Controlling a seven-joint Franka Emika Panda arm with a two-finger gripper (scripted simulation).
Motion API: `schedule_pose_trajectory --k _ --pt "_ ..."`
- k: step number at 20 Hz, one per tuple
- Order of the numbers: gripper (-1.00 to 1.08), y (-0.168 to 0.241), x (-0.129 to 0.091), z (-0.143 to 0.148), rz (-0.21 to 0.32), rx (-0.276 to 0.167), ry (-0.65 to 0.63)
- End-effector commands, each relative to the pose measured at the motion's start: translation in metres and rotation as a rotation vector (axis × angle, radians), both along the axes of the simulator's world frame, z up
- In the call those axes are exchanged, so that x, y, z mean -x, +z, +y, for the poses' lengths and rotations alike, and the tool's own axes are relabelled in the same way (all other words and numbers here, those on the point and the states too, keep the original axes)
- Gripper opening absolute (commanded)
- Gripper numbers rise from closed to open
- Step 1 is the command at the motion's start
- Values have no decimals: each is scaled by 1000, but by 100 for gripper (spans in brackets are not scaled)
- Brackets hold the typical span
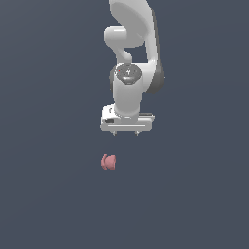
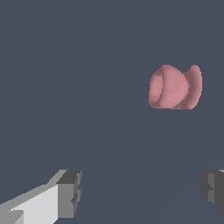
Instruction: Pick up the object and move it to a goal position.
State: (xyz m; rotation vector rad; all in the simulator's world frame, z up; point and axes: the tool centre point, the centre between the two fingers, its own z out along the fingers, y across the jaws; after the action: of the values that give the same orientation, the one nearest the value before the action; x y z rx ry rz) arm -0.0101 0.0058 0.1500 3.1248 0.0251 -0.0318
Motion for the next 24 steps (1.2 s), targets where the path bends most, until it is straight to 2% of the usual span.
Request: schedule_pose_trajectory --k 1,15,24 --pt "100 0 0 0 0 0 0" --pt "100 7 -1 2 -16 -1 29" --pt "100 -6 -24 -16 -17 -4 2"
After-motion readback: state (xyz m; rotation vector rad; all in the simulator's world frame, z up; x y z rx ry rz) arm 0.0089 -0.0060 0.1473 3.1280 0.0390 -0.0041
